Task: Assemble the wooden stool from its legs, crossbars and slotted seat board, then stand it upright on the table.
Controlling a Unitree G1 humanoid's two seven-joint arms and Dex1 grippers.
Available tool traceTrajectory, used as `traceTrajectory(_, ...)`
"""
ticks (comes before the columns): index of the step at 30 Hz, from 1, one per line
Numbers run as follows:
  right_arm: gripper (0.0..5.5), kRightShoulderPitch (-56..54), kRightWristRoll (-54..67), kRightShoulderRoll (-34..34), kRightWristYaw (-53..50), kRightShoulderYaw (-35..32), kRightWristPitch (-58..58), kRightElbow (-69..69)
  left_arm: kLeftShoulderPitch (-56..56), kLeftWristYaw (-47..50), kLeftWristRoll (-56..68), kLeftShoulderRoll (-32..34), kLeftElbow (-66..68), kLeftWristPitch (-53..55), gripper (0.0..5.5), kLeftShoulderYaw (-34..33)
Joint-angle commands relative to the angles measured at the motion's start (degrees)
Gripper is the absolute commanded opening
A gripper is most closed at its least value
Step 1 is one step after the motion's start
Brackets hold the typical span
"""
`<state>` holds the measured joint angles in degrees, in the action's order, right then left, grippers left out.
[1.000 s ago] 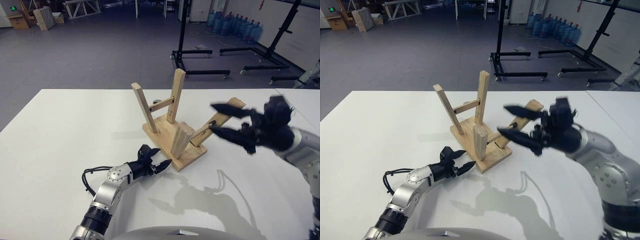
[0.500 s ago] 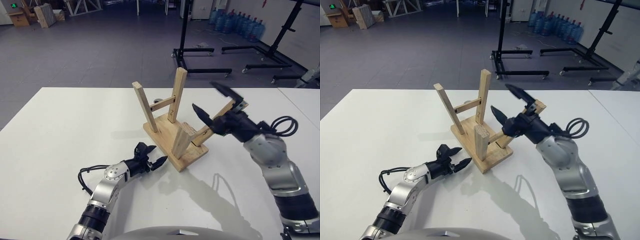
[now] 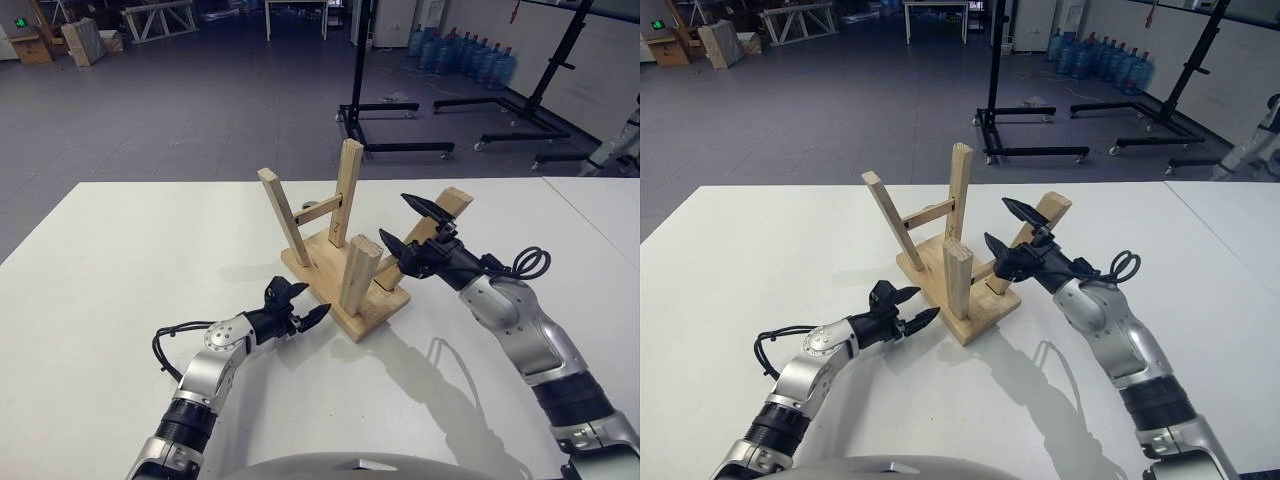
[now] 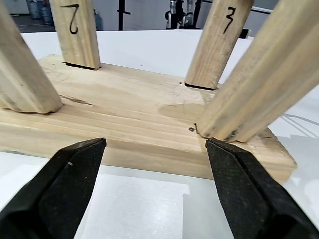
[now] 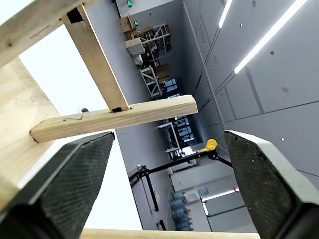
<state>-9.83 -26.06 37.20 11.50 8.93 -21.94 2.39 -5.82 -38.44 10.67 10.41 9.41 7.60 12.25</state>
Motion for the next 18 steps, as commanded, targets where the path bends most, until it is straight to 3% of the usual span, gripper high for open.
traceTrajectory(1, 4.07, 3.6, 3.74, 1.15, 1.03, -2.09, -2.81, -3.56, -0.4, 0.35, -0.04, 0.8, -4.06, 0.16, 3.67, -0.63)
traceTrajectory(11, 4.07, -9.46, 17.44, 1.38, 0.66, -14.9, -4.66, 4.11, 4.49, 1.19, 3.17, 4.5, -27.57, 7.99, 3.67, -0.06)
traceTrajectory(15, 4.07, -11.15, 29.18, -0.32, 3.65, -18.89, 4.11, 3.67, 2.78, 2.19, 2.55, 5.21, -32.06, 9.84, 3.67, 0.25)
traceTrajectory(18, 4.07, -9.72, 48.12, -3.21, 9.0, -21.7, 18.33, 5.26, 0.37, 2.2, 1.47, 6.15, -32.72, 10.29, 3.67, 0.83)
